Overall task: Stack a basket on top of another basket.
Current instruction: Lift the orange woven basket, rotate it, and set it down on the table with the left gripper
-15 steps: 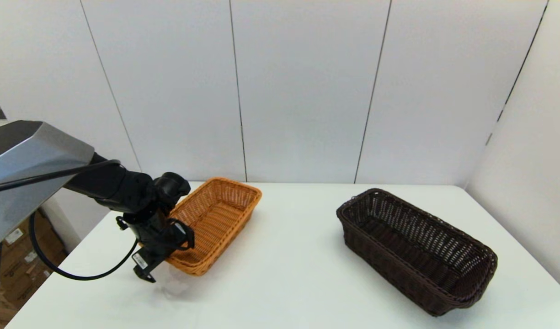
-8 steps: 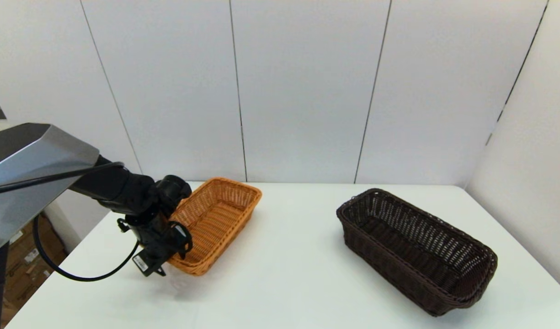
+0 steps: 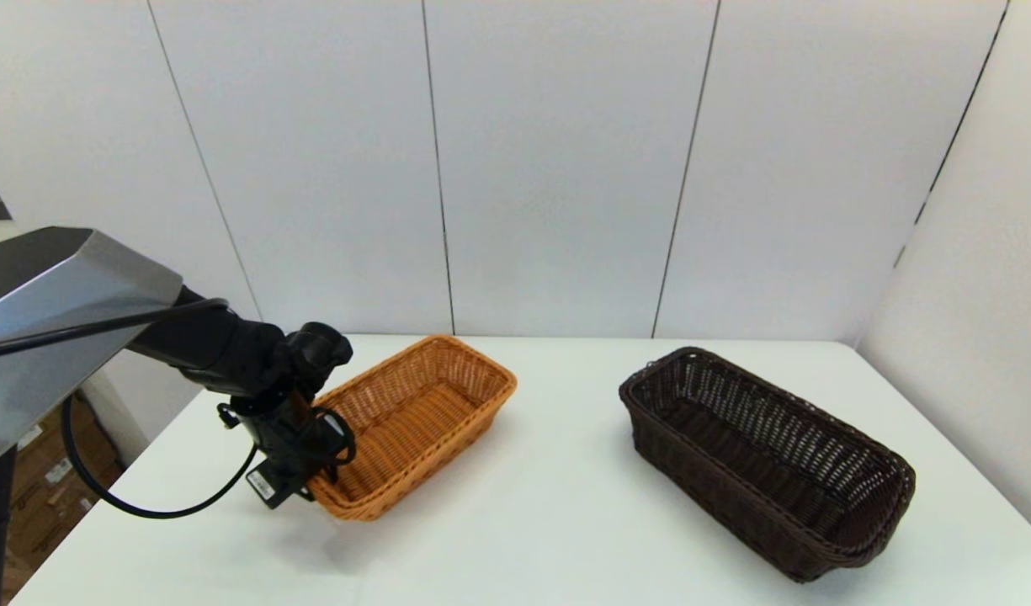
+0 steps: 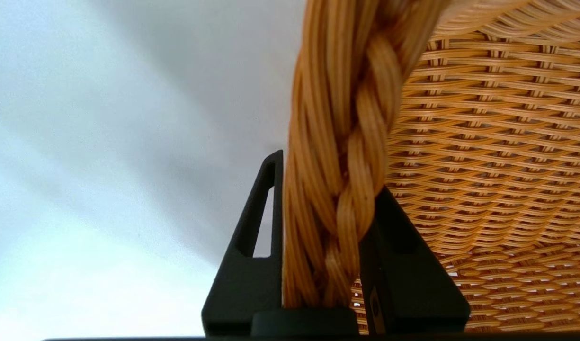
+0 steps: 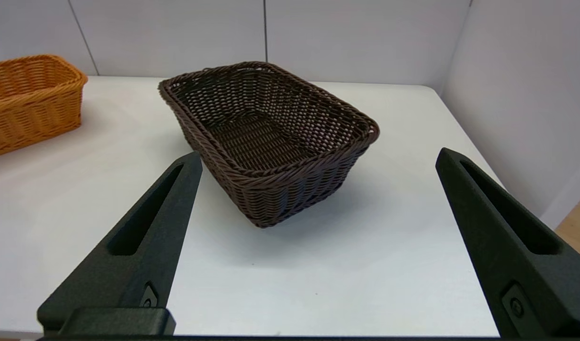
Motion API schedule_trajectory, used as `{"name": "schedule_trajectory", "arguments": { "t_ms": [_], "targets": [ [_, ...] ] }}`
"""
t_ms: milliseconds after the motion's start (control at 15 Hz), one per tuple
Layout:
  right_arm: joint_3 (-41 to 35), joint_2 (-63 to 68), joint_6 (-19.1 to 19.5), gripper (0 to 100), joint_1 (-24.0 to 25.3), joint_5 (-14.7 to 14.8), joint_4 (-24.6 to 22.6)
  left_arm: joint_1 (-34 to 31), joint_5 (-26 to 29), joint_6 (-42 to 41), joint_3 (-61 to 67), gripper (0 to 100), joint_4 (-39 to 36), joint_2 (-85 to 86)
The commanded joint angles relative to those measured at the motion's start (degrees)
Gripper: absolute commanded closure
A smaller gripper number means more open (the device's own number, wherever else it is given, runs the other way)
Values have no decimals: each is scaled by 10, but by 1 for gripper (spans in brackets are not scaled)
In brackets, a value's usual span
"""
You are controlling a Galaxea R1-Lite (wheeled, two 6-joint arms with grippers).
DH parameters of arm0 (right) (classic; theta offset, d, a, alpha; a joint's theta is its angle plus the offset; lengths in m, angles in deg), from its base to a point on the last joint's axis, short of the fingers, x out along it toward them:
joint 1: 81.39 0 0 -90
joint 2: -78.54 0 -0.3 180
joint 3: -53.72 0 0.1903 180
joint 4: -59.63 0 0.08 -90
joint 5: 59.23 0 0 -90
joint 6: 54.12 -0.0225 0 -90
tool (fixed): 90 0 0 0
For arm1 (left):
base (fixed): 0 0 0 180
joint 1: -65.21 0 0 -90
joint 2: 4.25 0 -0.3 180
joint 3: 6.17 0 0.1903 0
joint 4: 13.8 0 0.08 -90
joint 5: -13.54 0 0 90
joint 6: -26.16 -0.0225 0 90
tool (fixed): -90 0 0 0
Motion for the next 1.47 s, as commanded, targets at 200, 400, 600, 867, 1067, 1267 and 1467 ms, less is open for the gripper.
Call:
{"name": "schedule_trajectory", "arguments": {
  "t_ms": [200,400,600,867,1067,1267,1467],
  "targets": [
    [-1,0,0,0,0,0,0,-11,50,-20,0,100,2,61],
    [-1,0,0,0,0,0,0,-10,87,-82,3,100,5,109],
    [-1,0,0,0,0,0,0,-10,120,-128,4,100,6,137],
    [-1,0,0,0,0,0,0,-6,181,-175,28,100,5,153],
    [0,0,0,0,0,0,0,9,181,-220,45,100,2,152],
    [-1,0,0,0,0,0,0,28,181,-275,62,100,2,147],
    [-1,0,0,0,0,0,0,51,180,-340,82,100,1,147]
  ]
}}
